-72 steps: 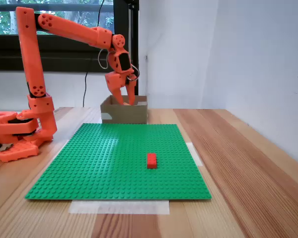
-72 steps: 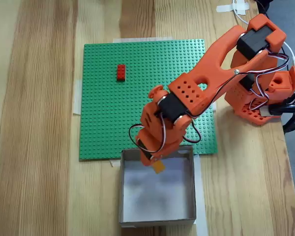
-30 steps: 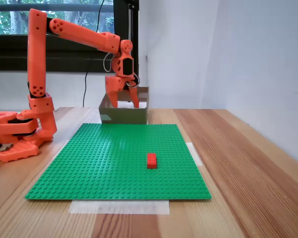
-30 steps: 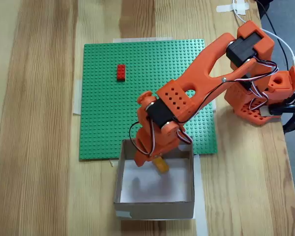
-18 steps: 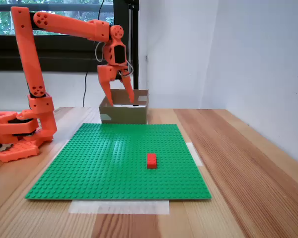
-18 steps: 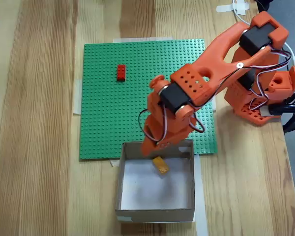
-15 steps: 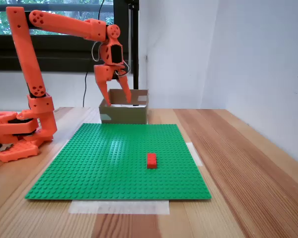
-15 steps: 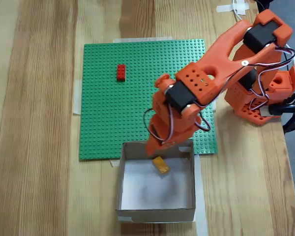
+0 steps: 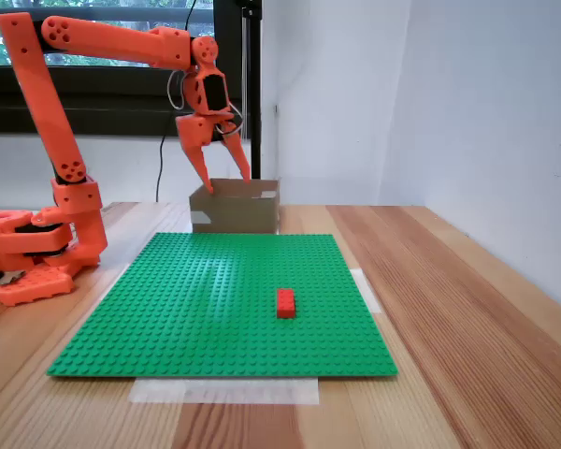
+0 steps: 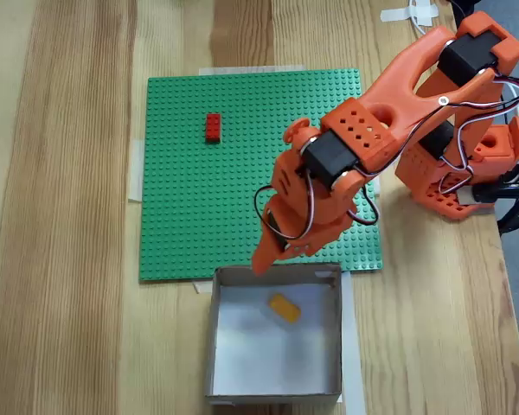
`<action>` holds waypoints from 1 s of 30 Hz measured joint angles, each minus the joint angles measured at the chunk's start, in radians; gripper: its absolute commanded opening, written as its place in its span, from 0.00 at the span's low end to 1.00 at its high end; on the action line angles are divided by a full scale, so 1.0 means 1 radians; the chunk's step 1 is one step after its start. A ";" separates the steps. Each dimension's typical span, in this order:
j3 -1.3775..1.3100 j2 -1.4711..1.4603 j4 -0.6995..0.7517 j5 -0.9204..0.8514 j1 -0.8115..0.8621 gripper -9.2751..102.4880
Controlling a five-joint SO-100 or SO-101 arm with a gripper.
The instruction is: Pick the yellow lego block and put it in the box.
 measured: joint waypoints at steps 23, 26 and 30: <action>0.250 0.416 -0.058 -0.163 0.331 0.32; 0.318 0.482 -0.081 -0.187 0.400 0.31; 0.431 0.594 -0.146 -0.224 0.456 0.29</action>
